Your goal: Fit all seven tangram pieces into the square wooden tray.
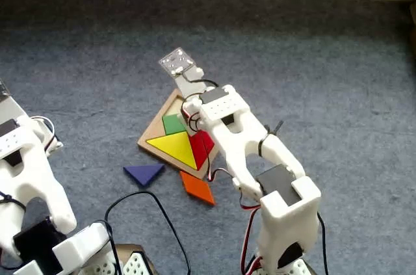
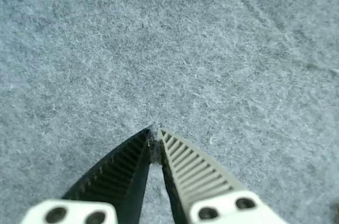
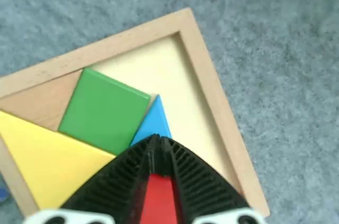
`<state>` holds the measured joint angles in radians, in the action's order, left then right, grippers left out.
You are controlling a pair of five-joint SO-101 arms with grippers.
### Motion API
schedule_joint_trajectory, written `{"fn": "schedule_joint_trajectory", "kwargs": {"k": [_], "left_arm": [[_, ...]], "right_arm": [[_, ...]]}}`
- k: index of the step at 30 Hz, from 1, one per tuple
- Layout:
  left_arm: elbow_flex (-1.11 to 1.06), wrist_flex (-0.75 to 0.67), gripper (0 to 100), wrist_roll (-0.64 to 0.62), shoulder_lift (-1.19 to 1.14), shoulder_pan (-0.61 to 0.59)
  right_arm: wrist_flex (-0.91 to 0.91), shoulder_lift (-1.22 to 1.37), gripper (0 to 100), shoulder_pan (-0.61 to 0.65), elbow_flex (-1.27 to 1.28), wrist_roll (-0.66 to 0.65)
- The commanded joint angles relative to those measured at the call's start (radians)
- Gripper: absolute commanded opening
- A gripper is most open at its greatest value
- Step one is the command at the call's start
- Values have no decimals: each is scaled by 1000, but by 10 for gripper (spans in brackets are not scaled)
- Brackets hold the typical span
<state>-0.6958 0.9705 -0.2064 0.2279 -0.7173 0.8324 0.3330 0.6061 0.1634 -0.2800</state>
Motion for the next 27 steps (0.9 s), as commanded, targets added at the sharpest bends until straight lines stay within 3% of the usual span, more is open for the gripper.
{"fn": "schedule_joint_trajectory", "kwargs": {"k": [1, 8, 14, 24, 27], "left_arm": [[5, -14, 11, 9, 33, 19], [5, -14, 11, 9, 33, 19], [5, -14, 11, 9, 33, 15], [5, -14, 11, 9, 33, 15], [5, -14, 11, 9, 33, 18]], "right_arm": [[74, -44, 5, 62, 7, -68], [91, -150, 5, 65, 10, -71], [202, -366, 5, 58, 38, 21], [211, -699, 12, 79, 412, 130], [220, -728, 107, 128, 512, 138]]}}
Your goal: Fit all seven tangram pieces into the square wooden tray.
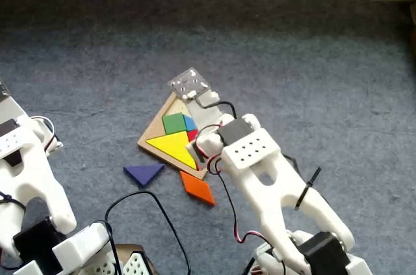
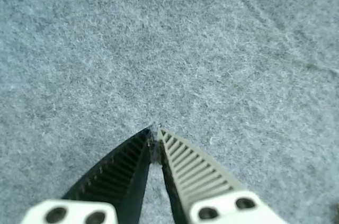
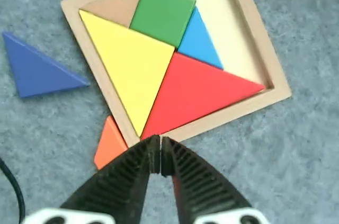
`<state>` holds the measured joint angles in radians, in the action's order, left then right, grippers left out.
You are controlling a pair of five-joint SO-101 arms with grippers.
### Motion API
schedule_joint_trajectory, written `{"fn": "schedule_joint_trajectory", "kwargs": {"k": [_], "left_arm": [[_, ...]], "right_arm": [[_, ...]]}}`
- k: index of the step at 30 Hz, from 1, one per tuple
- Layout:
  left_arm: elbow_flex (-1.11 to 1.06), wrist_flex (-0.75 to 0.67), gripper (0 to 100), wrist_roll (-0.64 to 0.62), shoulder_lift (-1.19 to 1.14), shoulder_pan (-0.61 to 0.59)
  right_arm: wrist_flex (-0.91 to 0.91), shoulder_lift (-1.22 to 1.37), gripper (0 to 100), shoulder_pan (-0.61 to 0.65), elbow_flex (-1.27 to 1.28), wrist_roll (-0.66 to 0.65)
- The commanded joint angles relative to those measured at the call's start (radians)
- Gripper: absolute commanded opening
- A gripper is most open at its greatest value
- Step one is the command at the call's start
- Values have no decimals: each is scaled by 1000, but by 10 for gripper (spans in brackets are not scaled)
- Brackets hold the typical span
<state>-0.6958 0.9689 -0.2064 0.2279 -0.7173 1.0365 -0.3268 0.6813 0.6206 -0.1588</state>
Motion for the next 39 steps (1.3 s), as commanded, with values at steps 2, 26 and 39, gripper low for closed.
{"fn": "schedule_joint_trajectory", "kwargs": {"k": [2, 26, 39], "left_arm": [[5, -12, 11, 9, 33, 18], [5, -12, 11, 9, 33, 19], [5, -12, 11, 9, 33, 21]], "right_arm": [[22, -68, 195, 110, 108, 17], [-186, 130, 188, 263, 303, -68], [-64, 25, 7, 259, 251, -152]]}}
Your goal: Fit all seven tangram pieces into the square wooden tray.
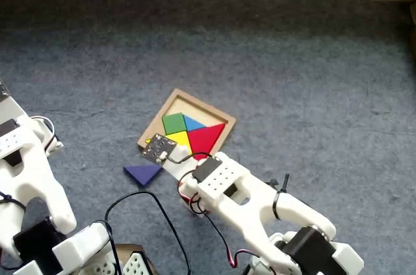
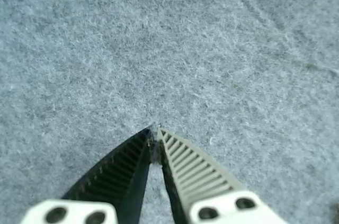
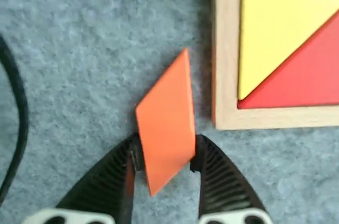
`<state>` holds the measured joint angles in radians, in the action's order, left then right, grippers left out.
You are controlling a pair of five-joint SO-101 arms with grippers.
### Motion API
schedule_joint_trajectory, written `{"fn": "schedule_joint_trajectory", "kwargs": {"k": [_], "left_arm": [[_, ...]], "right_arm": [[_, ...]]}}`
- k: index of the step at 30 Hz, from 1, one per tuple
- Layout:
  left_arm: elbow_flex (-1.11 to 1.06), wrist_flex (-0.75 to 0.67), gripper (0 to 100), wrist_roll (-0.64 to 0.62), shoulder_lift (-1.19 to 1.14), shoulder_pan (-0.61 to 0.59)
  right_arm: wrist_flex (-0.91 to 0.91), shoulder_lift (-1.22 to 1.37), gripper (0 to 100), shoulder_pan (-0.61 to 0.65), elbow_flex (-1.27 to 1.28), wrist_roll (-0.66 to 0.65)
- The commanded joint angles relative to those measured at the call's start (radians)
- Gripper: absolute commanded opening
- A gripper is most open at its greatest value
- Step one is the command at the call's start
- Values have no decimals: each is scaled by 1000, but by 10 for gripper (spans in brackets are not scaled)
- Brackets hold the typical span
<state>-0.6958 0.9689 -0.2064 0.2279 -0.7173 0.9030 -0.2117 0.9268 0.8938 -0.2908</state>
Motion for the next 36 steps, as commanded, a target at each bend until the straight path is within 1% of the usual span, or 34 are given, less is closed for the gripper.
{"fn": "schedule_joint_trajectory", "kwargs": {"k": [1, 5, 9, 12, 16, 17, 19, 21, 23, 26, 29, 36], "left_arm": [[5, -12, 11, 9, 33, 21], [5, -12, 11, 9, 33, 21], [5, -14, 11, 9, 33, 22], [5, -14, 11, 9, 33, 22], [5, -14, 11, 9, 33, 22], [5, -14, 11, 9, 33, 22], [5, -14, 11, 9, 33, 30], [4, -14, 11, 9, 33, 45], [-2, -15, 11, 12, 33, 58], [-4, -15, 11, 68, 33, 65], [-5, -15, 11, 80, 33, 65], [-5, -15, 11, 81, 33, 65]], "right_arm": [[88, -137, 7, 13, -22, -20], [113, -326, 6, 10, -22, -20], [99, -403, 6, -82, -13, -20], [16, -369, 6, -162, 8, -20], [-110, -248, 7, -200, 41, -25], [-114, -208, 9, -206, 39, -25], [-114, -139, 46, -217, 39, -23], [-110, -96, 125, -220, 10, -21], [-53, -93, 185, -225, -28, -20], [42, -101, 187, -220, -94, -20], [67, -153, 187, -200, -136, -21], [62, -325, 186, -148, -10, -25]]}}
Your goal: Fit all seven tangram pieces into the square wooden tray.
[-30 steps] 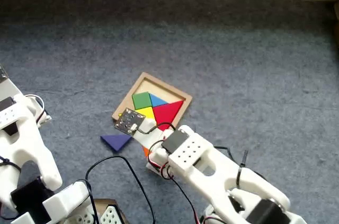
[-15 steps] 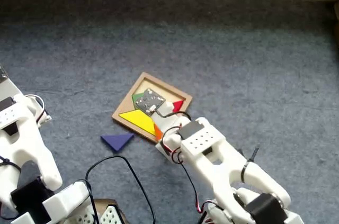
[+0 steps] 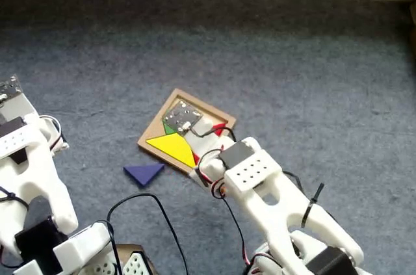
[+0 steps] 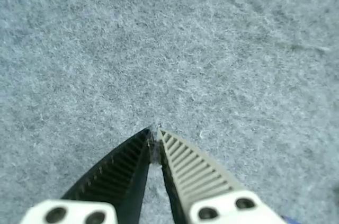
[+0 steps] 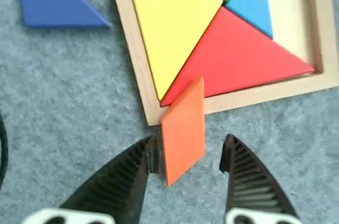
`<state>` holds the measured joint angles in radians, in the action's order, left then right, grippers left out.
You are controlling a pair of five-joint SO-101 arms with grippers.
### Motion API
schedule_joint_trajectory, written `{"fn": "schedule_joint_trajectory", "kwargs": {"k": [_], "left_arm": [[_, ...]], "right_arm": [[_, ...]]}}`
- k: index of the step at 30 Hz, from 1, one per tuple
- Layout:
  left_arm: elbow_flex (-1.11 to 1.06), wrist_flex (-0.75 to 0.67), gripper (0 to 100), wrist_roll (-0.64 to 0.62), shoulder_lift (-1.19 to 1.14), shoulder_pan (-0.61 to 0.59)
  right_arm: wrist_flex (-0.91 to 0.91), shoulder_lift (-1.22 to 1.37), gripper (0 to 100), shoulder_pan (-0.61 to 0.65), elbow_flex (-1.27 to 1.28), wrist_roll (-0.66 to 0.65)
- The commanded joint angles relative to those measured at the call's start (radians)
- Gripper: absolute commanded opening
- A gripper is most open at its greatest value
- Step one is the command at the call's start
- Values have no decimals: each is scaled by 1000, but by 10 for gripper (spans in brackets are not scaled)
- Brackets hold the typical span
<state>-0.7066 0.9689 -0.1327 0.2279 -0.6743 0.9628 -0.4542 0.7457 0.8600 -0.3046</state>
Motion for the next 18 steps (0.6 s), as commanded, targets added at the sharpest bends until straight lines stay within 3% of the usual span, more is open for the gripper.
{"fn": "schedule_joint_trajectory", "kwargs": {"k": [1, 14, 18], "left_arm": [[5, -15, 11, 8, 33, 22], [4, -14, 11, 11, 33, 44], [4, -14, 11, 11, 33, 42]], "right_arm": [[-8, -90, 185, 36, 38, -11], [-170, 174, 182, 30, 91, -71], [-171, 211, 122, 30, 90, -77]]}}
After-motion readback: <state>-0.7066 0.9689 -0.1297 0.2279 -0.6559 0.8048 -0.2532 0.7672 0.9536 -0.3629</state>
